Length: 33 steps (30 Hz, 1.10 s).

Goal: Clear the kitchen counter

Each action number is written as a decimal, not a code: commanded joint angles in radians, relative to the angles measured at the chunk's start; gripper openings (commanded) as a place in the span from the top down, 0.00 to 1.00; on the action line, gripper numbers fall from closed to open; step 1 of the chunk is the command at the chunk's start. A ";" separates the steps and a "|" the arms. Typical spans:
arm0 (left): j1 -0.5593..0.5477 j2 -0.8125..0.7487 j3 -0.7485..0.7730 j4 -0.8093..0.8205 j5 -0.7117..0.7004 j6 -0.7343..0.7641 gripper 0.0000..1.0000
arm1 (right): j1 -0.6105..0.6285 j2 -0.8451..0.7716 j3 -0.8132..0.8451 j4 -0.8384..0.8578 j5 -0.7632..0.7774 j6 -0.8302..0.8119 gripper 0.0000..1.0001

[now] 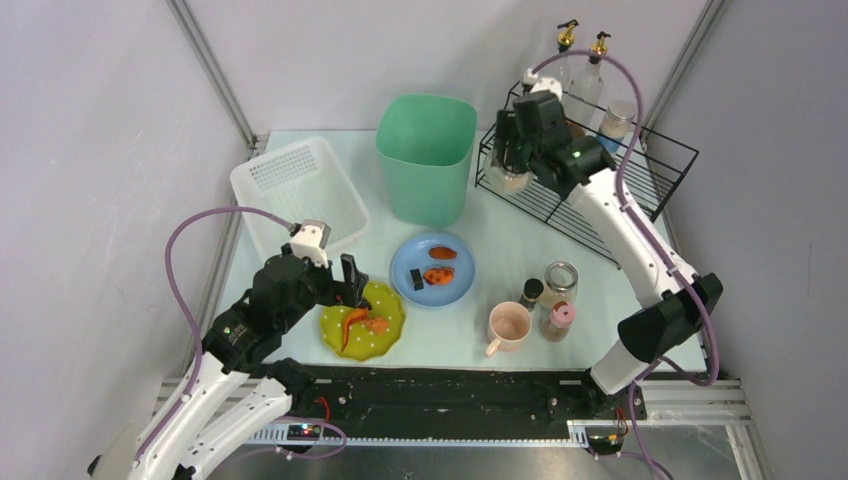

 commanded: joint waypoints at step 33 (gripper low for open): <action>-0.002 0.038 0.001 0.009 0.008 0.025 0.02 | -0.258 0.535 0.686 -0.123 -0.010 0.036 1.00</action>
